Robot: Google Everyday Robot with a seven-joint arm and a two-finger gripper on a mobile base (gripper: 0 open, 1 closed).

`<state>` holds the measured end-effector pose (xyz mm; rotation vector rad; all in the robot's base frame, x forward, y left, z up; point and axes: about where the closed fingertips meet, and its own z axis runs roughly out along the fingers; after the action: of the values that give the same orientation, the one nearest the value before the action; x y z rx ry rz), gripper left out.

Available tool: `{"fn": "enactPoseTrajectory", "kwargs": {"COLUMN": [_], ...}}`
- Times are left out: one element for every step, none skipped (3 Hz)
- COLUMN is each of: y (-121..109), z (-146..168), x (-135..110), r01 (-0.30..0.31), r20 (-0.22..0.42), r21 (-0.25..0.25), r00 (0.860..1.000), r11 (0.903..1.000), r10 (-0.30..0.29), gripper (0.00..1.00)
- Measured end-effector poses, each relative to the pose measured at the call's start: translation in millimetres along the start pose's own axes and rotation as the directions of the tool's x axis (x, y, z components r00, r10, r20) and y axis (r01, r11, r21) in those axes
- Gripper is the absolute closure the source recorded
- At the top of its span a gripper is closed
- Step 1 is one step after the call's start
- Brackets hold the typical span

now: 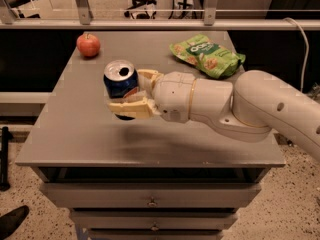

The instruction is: Move pepsi can near apple

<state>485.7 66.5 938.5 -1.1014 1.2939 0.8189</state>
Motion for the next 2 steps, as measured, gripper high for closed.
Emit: {"fn": "enactPoseTrajectory", "kwargs": {"y": [-62.0,-142.1], "z": [9.5,39.6], "x": [22.0,36.2], "r01": [0.009,0.026], "r20": [0.029,0.038], "r21": [0.058,0.073], "r00": [1.0,0.999], "r11": [0.9983,0.997], "r10": [-0.011,-0.029], "gripper": [1.0,1.0]}}
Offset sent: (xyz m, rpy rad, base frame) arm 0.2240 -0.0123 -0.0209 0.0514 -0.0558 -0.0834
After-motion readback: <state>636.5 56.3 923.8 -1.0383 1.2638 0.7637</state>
